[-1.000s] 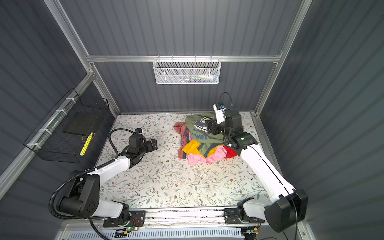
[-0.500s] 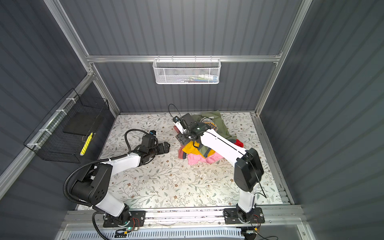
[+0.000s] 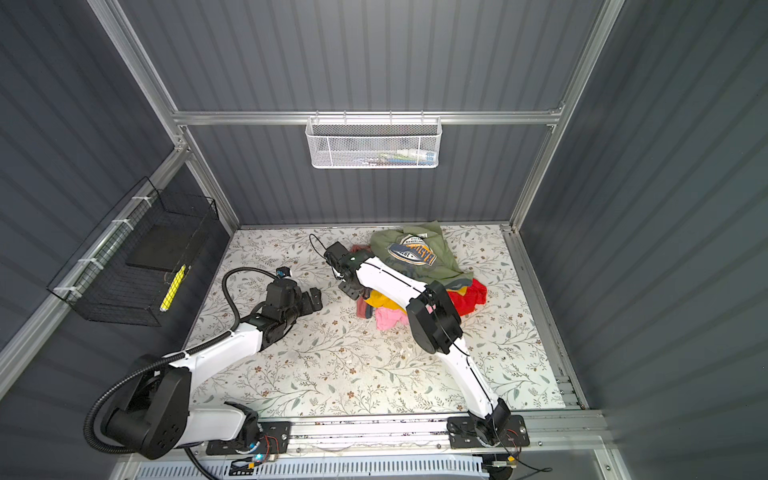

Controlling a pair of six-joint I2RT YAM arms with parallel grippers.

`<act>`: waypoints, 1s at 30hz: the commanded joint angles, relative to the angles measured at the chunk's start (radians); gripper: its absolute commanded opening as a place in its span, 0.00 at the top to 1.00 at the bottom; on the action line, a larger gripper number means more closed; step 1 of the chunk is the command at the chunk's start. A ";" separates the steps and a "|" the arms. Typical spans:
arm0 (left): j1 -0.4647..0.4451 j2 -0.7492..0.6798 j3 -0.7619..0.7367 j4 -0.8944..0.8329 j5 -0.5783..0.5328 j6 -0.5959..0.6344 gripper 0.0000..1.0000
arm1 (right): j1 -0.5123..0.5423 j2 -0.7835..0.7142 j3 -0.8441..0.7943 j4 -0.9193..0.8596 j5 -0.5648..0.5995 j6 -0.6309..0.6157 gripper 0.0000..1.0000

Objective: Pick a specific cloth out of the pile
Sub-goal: 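Reach the right gripper into the pile and grasp the pink-red sweatshirt, then lift the pink-red sweatshirt up out of the pile with the right gripper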

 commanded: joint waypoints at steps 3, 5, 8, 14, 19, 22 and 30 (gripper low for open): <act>0.004 -0.044 -0.029 -0.065 -0.045 0.003 0.00 | -0.007 0.042 0.025 -0.088 0.068 0.029 0.43; 0.004 -0.047 -0.030 -0.070 -0.047 0.005 0.00 | -0.012 0.052 0.001 -0.058 0.067 0.030 0.44; 0.004 -0.051 -0.028 -0.076 -0.048 0.004 0.00 | -0.022 0.092 0.019 -0.053 0.072 0.034 0.52; 0.004 -0.057 -0.024 -0.086 -0.045 0.006 0.00 | -0.033 0.104 0.042 -0.049 0.015 0.057 0.86; 0.004 -0.048 -0.019 -0.098 -0.043 0.002 0.00 | -0.035 -0.032 -0.067 0.058 -0.022 0.112 1.00; 0.004 -0.048 -0.021 -0.105 -0.044 0.005 0.00 | -0.038 -0.136 -0.119 0.103 -0.019 0.126 1.00; 0.004 -0.027 -0.012 -0.097 -0.021 0.013 0.00 | -0.048 -0.409 -0.244 0.229 -0.038 0.138 1.00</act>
